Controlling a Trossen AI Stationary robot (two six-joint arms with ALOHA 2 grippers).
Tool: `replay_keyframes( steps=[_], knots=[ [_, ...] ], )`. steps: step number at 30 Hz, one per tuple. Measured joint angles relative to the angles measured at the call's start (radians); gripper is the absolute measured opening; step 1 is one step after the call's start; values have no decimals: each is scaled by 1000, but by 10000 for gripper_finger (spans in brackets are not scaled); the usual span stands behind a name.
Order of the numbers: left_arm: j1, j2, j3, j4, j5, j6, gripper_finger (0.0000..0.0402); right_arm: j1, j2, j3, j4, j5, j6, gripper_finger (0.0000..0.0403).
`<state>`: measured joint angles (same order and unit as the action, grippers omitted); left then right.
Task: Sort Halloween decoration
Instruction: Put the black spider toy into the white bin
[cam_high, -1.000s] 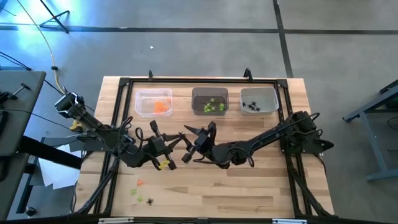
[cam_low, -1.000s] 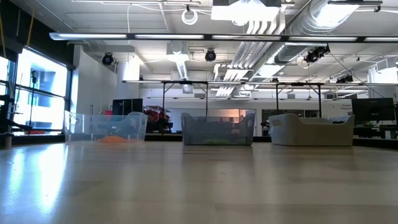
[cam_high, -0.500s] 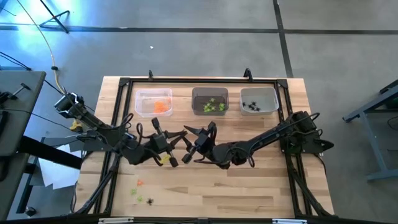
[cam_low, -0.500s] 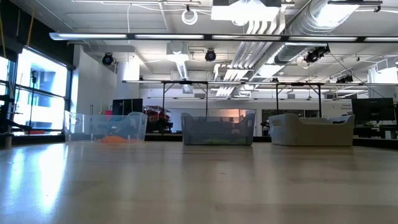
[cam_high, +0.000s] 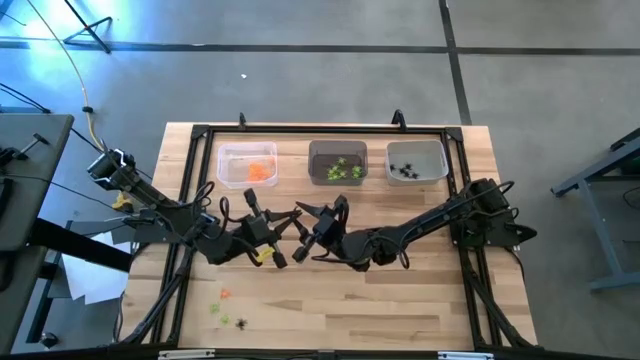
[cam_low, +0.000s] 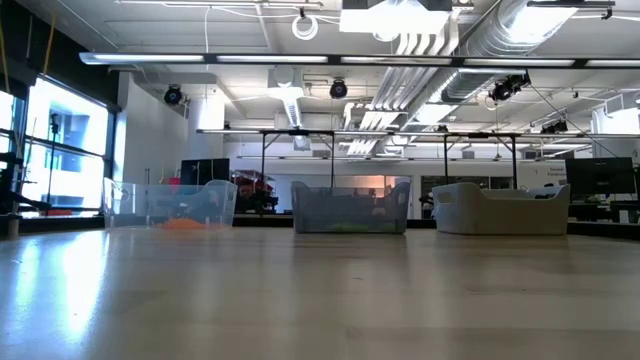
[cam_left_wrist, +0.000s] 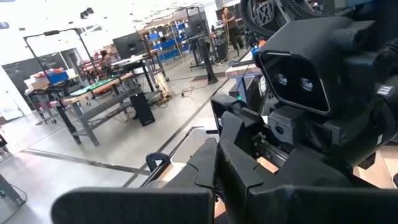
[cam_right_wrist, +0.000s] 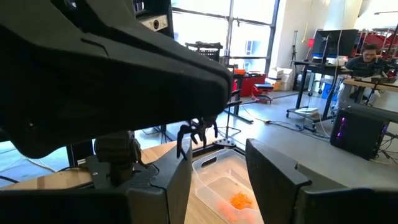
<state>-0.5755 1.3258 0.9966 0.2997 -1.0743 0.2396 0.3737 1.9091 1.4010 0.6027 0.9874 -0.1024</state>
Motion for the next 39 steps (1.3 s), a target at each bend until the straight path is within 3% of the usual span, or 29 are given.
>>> replay_keyframes(
  steps=[19,23,30,39],
  knots=[
    [2,0,0,-92,15,-116,0,7,0,0,30,0,-3,143],
    [2,0,0,-92,15,-115,0,8,0,0,32,-1,0,115],
    [2,0,0,-95,16,-113,0,7,0,0,32,-1,16,9],
    [-2,0,0,-96,15,-89,6,8,0,0,31,4,17,2]
  ],
)
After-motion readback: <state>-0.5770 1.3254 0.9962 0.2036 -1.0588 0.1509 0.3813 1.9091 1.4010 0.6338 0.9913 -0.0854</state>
